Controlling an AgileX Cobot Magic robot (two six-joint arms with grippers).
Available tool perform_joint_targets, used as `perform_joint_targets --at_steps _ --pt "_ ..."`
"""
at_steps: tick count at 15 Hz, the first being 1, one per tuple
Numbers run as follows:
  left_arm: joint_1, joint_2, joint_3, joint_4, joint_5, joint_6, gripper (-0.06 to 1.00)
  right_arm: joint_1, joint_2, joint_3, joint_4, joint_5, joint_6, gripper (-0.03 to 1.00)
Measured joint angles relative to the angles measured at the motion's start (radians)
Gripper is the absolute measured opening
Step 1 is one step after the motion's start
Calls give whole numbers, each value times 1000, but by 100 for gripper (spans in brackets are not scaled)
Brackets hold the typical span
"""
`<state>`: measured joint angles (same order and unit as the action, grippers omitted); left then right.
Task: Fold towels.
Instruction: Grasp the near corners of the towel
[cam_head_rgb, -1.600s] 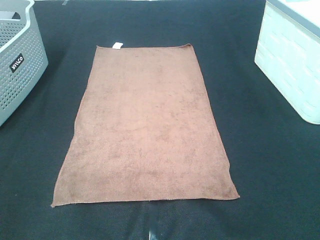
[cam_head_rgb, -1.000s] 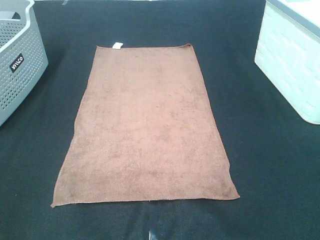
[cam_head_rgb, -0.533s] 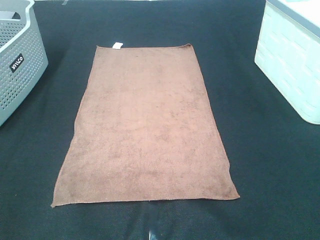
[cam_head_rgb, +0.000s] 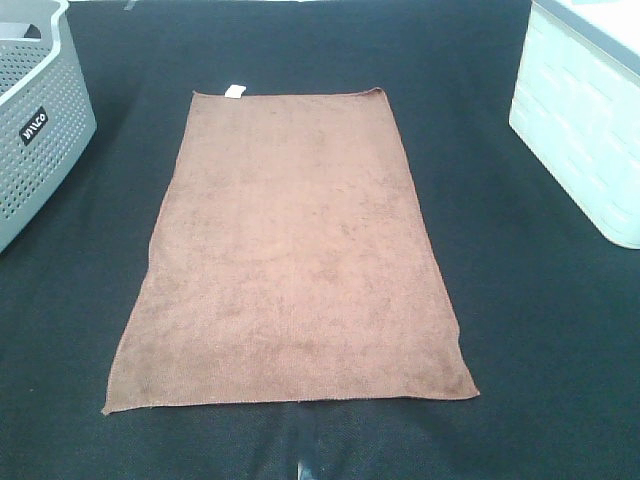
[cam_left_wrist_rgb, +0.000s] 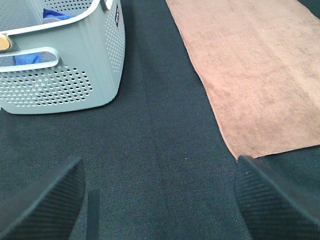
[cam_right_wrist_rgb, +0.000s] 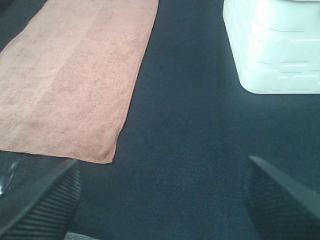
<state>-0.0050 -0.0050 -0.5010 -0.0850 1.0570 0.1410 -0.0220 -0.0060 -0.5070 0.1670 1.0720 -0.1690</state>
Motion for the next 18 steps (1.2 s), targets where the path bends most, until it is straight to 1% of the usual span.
perform_joint_targets --at_steps 18 --pt "0 0 0 0 0 0 78 0 0 0 0 0 0 82"
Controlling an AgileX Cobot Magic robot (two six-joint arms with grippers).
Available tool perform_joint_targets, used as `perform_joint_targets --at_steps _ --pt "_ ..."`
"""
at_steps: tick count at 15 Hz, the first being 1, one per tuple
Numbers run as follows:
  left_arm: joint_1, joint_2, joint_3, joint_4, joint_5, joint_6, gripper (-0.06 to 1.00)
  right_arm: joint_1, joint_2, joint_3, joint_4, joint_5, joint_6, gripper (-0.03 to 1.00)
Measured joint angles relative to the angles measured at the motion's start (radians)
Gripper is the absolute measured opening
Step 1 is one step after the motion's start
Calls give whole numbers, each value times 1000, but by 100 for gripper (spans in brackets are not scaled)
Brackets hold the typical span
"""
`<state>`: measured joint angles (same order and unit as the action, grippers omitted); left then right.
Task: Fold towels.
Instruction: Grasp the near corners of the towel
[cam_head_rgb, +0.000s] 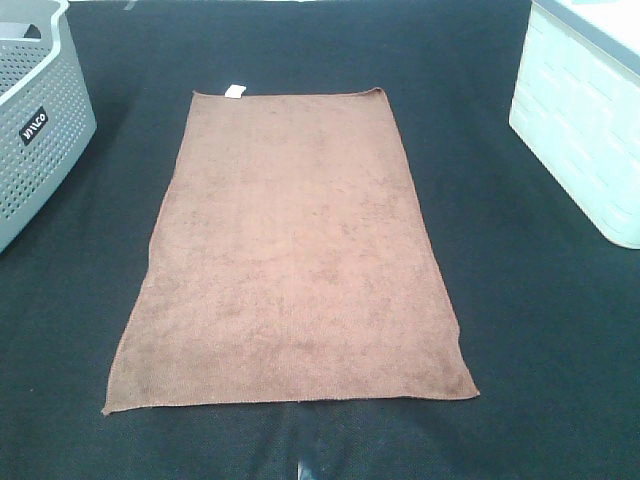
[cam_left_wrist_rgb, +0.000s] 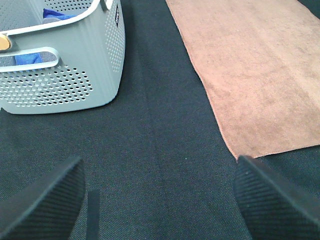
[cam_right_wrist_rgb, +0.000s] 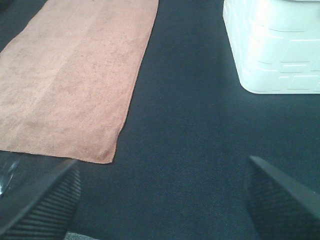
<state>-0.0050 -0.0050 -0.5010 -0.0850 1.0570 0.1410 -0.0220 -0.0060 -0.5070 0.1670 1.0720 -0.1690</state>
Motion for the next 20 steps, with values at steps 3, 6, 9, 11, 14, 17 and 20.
perform_joint_targets --at_steps 3,6,9,11,14,17,20 --pt "0 0 0 0 0 0 78 0 0 0 0 0 0 82" --pt "0 0 0 0 0 0 78 0 0 0 0 0 0 82" --pt "0 0 0 0 0 0 78 0 0 0 0 0 0 82" --pt "0 0 0 0 0 0 78 0 0 0 0 0 0 82" --pt "0 0 0 0 0 0 78 0 0 0 0 0 0 82" --pt "0 0 0 0 0 -9 78 0 1 0 0 0 0 82" --pt "0 19 -11 -1 -57 -66 77 0 59 -9 10 -37 20 82"
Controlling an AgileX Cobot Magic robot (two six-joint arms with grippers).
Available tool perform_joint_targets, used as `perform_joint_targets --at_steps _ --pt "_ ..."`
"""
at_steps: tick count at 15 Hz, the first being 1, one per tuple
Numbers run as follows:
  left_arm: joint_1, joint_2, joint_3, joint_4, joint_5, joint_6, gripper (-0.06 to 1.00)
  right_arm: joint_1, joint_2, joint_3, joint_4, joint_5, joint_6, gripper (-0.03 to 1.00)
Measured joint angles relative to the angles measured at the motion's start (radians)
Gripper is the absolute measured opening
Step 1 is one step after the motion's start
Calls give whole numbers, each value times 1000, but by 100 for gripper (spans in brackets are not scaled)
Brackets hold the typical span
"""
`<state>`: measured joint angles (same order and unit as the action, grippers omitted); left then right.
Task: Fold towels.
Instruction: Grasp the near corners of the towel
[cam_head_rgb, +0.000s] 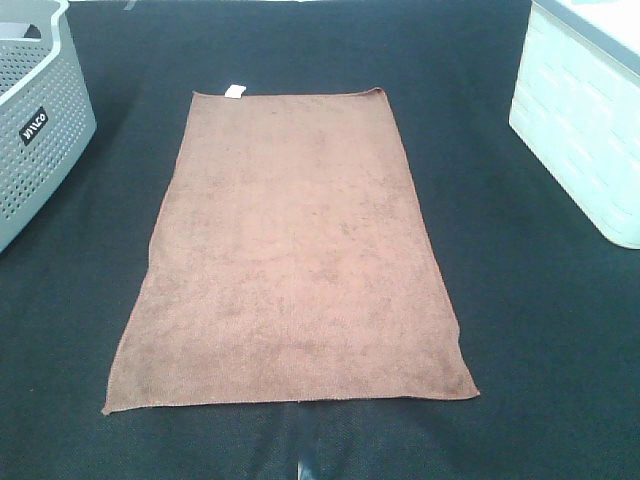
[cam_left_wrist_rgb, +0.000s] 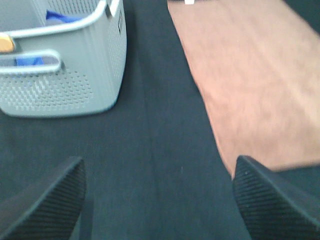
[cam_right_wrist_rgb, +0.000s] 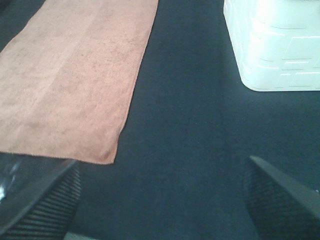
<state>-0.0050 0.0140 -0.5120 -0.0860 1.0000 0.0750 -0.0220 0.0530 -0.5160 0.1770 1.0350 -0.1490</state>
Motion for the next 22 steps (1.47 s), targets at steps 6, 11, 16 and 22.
perform_joint_targets --at_steps 6,11,16,22 --pt "0 289 71 -243 -467 -96 75 0 369 -8 19 -267 40 82" --pt "0 735 71 -528 -523 31 75 0 746 -8 120 -322 39 82" --pt "0 1188 71 -877 -529 443 75 0 1082 -9 273 -346 -67 82" --pt "0 1575 66 -1332 -494 957 75 0 1364 -9 491 -440 -336 82"
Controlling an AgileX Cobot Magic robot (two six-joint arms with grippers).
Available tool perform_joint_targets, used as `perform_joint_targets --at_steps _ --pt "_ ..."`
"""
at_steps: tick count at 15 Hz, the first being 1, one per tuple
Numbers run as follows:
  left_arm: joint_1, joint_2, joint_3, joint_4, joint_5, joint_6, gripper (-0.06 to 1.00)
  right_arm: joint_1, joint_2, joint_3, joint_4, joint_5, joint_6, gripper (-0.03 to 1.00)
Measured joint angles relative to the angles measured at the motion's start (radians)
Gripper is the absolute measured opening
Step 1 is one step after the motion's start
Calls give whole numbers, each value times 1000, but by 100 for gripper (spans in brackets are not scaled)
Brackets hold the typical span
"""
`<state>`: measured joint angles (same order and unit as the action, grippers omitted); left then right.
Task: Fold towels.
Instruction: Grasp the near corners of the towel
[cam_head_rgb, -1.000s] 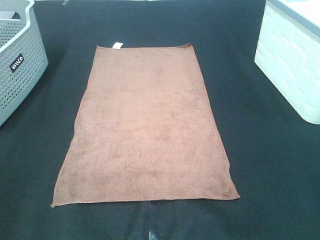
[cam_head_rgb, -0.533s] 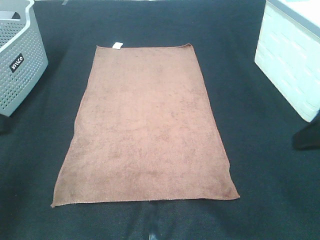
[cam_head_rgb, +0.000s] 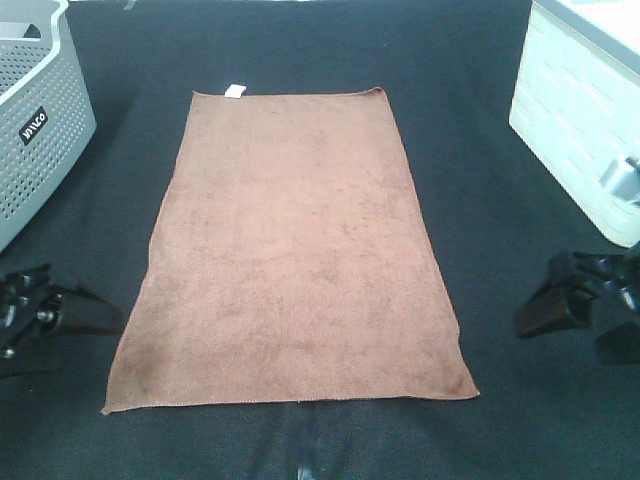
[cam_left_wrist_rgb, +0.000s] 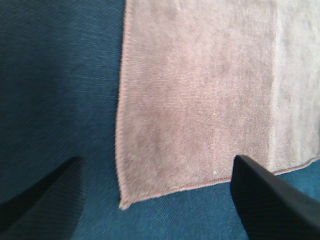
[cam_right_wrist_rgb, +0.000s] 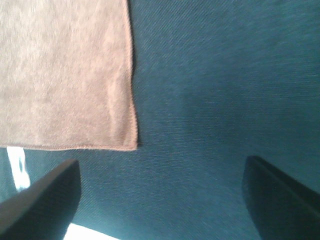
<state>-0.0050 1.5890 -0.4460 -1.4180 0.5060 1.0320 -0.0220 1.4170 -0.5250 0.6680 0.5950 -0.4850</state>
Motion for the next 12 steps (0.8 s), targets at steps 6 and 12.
perform_joint_targets --at_steps 6,12 --pt "-5 152 -16 -226 34 281 75 0 193 -2 313 -25 -313 81" --pt "-89 277 -111 -255 68 293 74 0 315 -4 544 -38 -544 78"
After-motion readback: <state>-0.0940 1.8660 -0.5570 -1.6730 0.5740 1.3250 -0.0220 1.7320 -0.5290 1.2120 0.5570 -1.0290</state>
